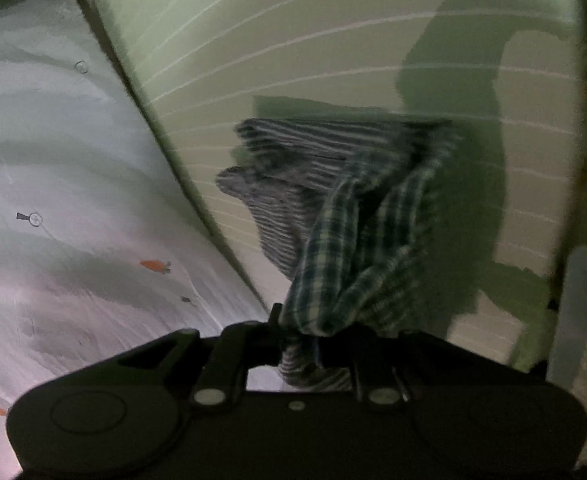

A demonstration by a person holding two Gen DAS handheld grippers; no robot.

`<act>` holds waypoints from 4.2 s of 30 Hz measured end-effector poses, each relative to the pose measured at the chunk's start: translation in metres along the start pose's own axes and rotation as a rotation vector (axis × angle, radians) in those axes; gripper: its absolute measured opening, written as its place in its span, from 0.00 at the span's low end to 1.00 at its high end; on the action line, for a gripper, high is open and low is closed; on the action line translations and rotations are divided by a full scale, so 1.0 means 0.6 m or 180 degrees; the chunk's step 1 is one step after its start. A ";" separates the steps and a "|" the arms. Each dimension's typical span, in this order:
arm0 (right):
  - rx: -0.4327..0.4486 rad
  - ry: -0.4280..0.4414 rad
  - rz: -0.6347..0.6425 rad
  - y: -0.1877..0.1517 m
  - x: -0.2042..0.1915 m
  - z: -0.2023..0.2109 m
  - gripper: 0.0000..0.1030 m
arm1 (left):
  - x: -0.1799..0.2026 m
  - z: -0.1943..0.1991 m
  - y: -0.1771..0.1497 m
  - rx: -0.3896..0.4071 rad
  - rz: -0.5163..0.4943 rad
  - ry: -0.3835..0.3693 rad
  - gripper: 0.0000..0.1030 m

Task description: Fold clothes

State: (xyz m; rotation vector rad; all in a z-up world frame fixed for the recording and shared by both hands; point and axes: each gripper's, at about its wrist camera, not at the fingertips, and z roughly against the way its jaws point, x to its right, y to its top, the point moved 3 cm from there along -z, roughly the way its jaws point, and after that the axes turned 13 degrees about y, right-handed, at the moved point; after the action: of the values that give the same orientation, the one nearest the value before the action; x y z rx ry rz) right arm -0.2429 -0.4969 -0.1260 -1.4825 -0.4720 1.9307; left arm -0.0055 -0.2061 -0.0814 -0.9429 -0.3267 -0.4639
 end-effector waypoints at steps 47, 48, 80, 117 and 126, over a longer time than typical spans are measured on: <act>-0.0317 -0.0883 0.5027 0.025 -0.183 -0.273 0.59 | 0.226 -0.189 0.015 0.2022 -0.4468 0.1471 0.43; -0.0322 -0.0894 0.5031 0.028 -0.179 -0.268 0.62 | 0.222 -0.185 0.021 0.1947 -0.4436 0.1447 0.56; -0.1075 -0.0667 0.3712 0.051 -0.044 -0.321 0.26 | 0.145 -0.267 0.028 0.0721 -0.4463 0.1310 0.23; -0.0070 0.0955 0.5406 0.196 -0.656 0.267 0.21 | 0.109 -0.457 -0.753 -0.0096 -0.5508 -0.0943 0.18; 0.1054 0.0101 0.6064 0.372 -0.875 0.269 0.78 | 0.148 -0.676 -0.912 0.0332 -0.5509 -0.0585 0.64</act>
State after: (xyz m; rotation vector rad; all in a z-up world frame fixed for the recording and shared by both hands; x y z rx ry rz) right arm -0.3790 -1.0000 0.1564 -1.7429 1.8771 2.8273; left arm -0.1841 -0.8393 0.1170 -0.3793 -1.3200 -1.8976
